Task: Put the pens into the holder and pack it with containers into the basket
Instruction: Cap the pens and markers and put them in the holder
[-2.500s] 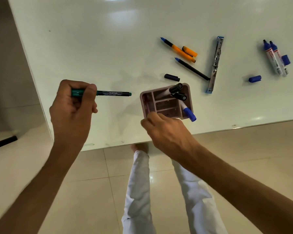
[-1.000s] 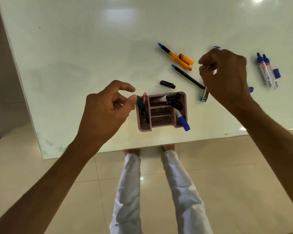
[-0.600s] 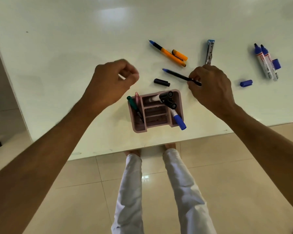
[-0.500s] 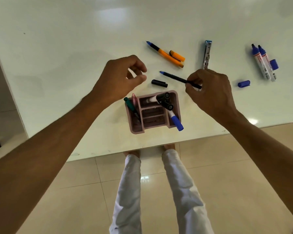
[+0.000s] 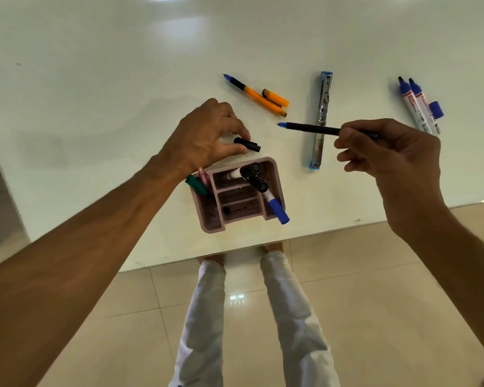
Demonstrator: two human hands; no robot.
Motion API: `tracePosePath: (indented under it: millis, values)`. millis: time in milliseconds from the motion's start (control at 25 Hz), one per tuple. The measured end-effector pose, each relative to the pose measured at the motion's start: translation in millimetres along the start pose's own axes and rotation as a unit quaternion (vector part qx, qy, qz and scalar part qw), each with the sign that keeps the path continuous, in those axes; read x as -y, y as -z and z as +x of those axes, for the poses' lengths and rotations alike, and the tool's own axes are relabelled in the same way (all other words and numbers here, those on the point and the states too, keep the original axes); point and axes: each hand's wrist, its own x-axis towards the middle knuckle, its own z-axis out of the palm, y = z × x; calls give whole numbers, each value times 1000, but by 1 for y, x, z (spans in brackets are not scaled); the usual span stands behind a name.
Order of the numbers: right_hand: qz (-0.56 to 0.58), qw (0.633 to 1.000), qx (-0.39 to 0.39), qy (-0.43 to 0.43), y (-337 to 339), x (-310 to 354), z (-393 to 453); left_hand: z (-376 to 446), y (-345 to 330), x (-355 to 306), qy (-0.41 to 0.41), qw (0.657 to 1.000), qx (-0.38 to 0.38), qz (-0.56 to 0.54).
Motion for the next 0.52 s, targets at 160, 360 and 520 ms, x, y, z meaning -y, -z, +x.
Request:
tracePosePath:
  millis: [160,360,520]
  values:
    - [5,1000,9,11,-1,10,2,-14,6,-5,75,992,-47,-94]
    - [28,998,40,27,-16,25,1,-54,31,-19,135,947,-135,-258]
    - [30,996,75,47,-29,34,-7,-91,47,-36,119,914,-123,-369]
